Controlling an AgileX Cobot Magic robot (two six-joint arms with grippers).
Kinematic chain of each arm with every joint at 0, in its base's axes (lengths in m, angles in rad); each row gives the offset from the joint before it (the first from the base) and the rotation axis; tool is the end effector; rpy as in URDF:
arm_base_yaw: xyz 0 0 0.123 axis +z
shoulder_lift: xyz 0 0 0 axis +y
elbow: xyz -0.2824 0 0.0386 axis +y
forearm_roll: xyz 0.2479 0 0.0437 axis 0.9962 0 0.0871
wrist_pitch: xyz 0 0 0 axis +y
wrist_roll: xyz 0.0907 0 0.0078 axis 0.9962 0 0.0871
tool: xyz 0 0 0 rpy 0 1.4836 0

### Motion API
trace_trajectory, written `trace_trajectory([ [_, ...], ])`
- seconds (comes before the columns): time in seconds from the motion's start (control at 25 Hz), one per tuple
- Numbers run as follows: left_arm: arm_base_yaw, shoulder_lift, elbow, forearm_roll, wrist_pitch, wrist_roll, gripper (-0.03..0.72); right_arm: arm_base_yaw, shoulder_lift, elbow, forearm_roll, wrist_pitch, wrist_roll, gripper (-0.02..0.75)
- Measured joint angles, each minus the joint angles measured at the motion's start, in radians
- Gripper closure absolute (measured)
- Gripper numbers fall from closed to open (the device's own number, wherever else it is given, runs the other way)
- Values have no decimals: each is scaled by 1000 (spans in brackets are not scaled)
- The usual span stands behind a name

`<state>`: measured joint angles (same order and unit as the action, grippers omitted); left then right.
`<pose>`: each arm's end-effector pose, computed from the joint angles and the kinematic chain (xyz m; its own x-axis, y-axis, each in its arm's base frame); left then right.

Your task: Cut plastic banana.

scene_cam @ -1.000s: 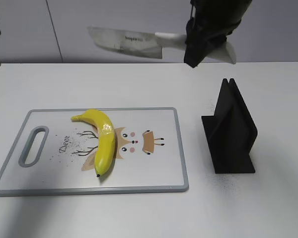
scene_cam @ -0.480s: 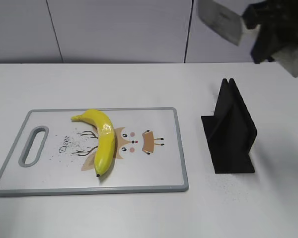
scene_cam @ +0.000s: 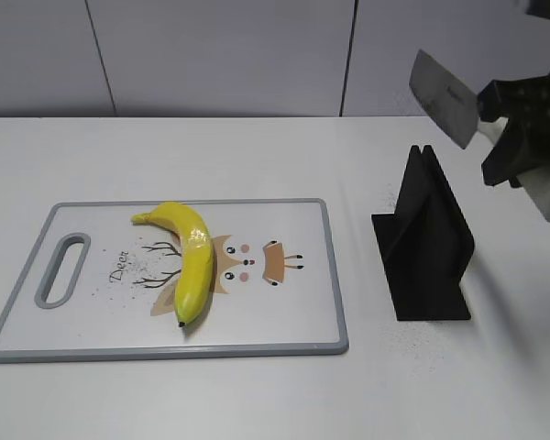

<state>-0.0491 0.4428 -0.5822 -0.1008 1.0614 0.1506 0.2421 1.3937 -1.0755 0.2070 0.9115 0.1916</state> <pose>0.0613 -0.0110 0.2894 -0.7241 0.1365 -0.6761 0.1821 0.9833 0.0034 0.2638 0.0804 0.2904 -0.9297 0.0897 -0.3571 -0.0121 0.9619 0.2731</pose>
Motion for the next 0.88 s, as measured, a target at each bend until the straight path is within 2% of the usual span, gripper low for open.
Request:
trace_trajectory([
  [0.24, 0, -261, 79, 11, 23, 0, 95, 0, 1, 68, 6, -70, 14, 578],
  [0.44, 0, -423, 83, 12, 28, -1, 95, 0, 38, 71, -9, -78, 15, 578],
  [0.88, 0, -446, 89, 13, 36, -2, 96, 0, 106, 71, -10, -93, 1, 578],
])
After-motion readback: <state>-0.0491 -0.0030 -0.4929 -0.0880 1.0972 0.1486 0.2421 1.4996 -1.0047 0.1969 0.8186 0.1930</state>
